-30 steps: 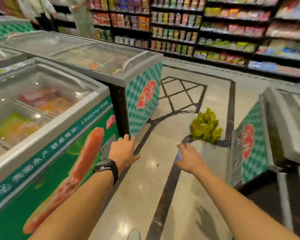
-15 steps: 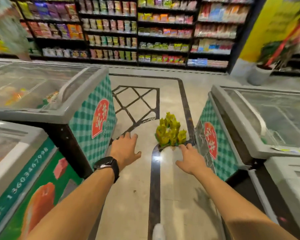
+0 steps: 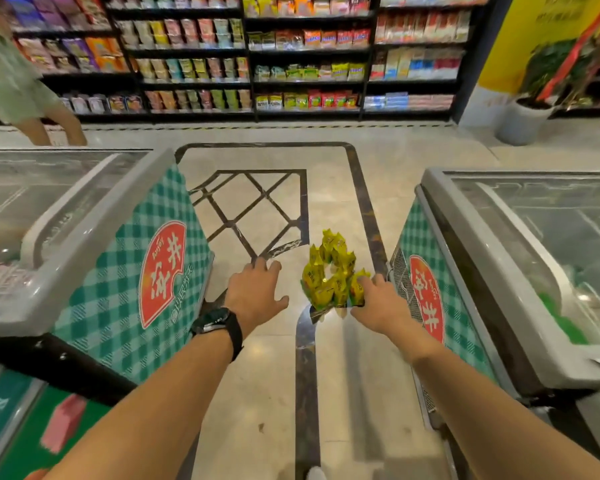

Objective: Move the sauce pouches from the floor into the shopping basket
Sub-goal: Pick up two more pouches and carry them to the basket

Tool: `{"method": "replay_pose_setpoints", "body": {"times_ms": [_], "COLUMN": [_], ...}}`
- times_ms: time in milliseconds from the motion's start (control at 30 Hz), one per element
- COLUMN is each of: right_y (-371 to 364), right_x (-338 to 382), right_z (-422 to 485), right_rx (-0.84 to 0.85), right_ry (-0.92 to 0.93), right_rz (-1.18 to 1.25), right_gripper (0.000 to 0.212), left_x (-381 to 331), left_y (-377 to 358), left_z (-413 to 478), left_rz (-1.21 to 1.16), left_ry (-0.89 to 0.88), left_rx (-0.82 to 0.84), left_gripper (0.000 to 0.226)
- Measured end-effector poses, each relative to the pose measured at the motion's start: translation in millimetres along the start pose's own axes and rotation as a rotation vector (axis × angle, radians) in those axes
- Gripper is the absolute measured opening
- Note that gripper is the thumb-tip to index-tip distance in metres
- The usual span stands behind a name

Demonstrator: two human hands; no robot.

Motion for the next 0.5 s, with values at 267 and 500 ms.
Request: {"method": "replay_pose_setpoints", "body": {"times_ms": [267, 500], "right_y": [6.7, 9.2], "right_x": [-38.4, -62.5], "right_z": [107.1, 237.4], "right_rx": [0.036, 0.048], "right_ry": [-0.076, -0.18], "right_rz": [0.088, 0.132], "right_gripper": [0.072, 0.069], "left_x": [-5.2, -2.4], "left_y": [-12.8, -50.1], "left_z": [133.5, 294.5], "left_rz": [0.04, -0.013], "left_ry": [-0.048, -0.126], "left_rx": [0.052, 0.109], "left_gripper": [0.064, 0.065]}}
Point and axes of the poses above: each hand's wrist, its own z-axis towards the middle knuckle, its own y-axis out of the back of the hand, x = y × z, the point moved 7 cm from there along z, towards the middle knuckle, and after that the axes turned 7 degrees about -z, right-handed, at the moved point
